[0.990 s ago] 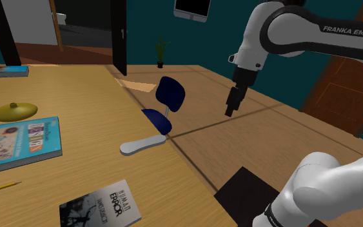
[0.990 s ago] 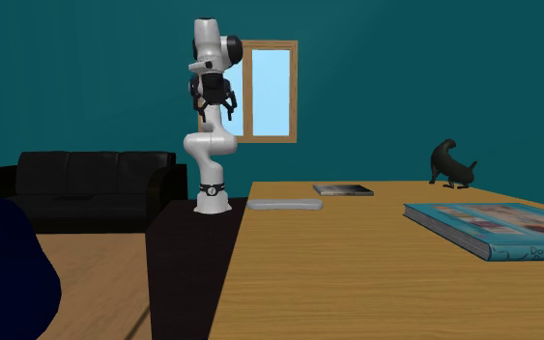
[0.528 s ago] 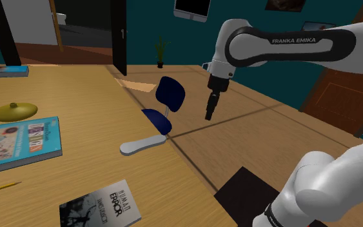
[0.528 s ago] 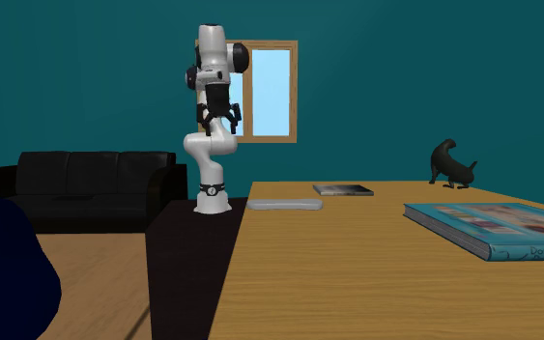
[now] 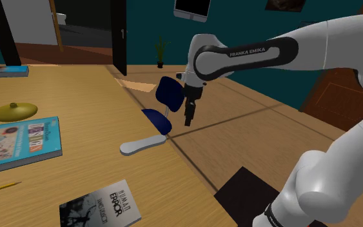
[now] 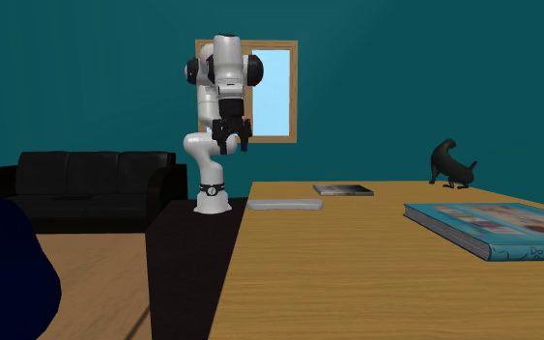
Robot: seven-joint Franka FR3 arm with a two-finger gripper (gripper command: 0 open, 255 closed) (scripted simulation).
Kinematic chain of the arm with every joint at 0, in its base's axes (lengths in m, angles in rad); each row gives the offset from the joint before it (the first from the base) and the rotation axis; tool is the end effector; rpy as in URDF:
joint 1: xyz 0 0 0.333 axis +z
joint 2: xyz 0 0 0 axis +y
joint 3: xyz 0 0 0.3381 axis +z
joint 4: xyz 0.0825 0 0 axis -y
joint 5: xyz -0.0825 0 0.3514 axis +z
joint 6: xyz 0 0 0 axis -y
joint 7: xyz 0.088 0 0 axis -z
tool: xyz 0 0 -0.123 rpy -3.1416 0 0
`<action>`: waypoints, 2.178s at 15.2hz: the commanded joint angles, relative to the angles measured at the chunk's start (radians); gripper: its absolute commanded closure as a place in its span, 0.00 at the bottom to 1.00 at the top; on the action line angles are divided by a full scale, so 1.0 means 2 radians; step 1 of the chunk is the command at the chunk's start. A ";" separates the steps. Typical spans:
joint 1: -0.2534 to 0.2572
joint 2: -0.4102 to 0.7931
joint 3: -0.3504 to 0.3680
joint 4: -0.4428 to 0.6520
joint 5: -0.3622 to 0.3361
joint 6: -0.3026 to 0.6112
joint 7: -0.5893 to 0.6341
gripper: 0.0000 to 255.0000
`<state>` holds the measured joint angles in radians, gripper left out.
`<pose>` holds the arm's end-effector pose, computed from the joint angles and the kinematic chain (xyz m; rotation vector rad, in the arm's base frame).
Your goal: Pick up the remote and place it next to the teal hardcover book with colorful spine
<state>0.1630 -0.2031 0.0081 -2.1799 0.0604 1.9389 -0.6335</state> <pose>0.4439 0.0820 0.4917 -2.8476 -1.1732 0.0376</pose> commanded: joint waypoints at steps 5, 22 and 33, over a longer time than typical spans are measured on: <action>0.023 0.100 0.017 0.059 -0.007 0.046 -0.075 0.00; 0.057 0.268 0.052 0.145 -0.041 0.135 -0.173 0.00; 0.057 0.268 0.052 0.145 -0.041 0.135 -0.173 1.00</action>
<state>0.2780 0.3332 0.1115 -1.8894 -0.0208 2.2095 -0.9791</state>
